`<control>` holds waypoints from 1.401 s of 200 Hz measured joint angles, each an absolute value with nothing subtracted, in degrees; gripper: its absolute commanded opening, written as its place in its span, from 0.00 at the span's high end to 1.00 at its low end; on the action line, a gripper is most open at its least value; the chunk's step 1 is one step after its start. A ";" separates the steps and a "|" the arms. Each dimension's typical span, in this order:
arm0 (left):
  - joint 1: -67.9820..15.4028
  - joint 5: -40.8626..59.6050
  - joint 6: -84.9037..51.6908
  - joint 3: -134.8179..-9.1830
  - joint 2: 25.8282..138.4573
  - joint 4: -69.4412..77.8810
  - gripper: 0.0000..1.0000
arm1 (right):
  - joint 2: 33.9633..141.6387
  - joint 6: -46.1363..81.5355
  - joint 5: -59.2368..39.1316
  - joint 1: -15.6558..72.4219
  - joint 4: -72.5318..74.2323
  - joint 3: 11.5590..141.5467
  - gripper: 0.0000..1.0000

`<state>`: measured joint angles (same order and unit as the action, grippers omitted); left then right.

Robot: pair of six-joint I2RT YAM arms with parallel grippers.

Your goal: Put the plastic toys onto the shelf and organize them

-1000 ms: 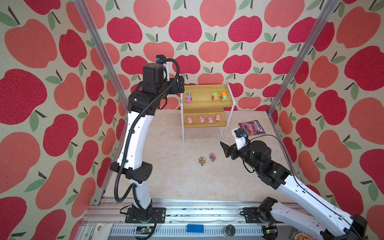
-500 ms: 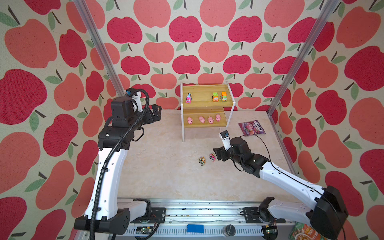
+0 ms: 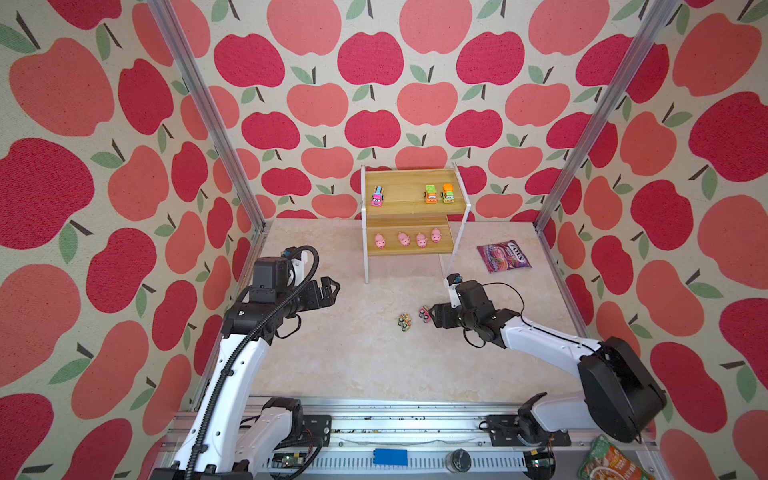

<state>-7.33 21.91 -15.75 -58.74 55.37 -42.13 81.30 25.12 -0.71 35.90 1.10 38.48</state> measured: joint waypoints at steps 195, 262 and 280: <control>-17.54 21.19 -17.15 -55.70 61.87 -34.85 0.00 | 97.03 31.83 -10.28 36.64 23.88 36.99 0.45; -17.54 20.75 -17.17 -55.70 60.58 -34.85 0.00 | 96.82 25.67 -1.54 41.67 21.56 37.80 0.62; -17.54 20.36 -17.17 -55.70 60.29 -34.85 0.00 | 96.16 23.46 2.66 44.01 19.25 38.57 0.65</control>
